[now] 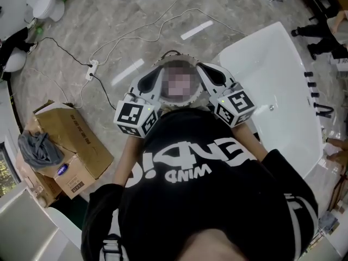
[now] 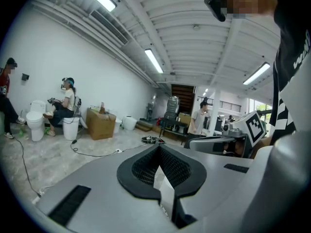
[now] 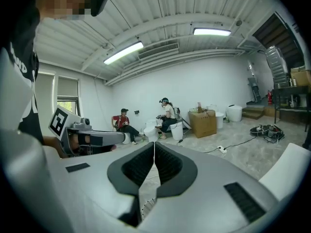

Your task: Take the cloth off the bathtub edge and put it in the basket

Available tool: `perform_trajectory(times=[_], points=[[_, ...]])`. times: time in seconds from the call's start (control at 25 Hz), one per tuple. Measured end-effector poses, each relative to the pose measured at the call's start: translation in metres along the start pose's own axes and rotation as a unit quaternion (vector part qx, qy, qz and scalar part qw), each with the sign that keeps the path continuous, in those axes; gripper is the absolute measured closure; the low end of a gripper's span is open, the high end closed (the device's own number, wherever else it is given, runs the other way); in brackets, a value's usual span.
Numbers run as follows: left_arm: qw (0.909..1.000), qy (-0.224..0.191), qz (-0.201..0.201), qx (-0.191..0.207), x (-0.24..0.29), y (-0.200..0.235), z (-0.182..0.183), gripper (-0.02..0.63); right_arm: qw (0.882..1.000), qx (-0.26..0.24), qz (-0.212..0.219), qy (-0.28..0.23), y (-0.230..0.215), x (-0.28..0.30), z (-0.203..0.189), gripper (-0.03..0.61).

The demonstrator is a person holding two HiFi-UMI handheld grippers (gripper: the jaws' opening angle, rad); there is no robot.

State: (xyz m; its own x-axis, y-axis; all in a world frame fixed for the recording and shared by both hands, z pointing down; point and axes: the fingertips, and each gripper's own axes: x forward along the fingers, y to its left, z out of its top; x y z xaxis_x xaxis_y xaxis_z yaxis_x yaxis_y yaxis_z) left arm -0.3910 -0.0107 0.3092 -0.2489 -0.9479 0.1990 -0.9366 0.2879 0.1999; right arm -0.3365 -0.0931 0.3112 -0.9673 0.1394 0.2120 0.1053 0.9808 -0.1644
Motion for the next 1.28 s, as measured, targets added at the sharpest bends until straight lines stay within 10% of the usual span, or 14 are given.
perform_trajectory(times=[1.28], points=[[0.9999,0.009,-0.004,-0.004,0.003,-0.012,-0.004,0.601,0.999,0.002,-0.034,-0.005,-0.017,-0.018,-0.001,0.563]])
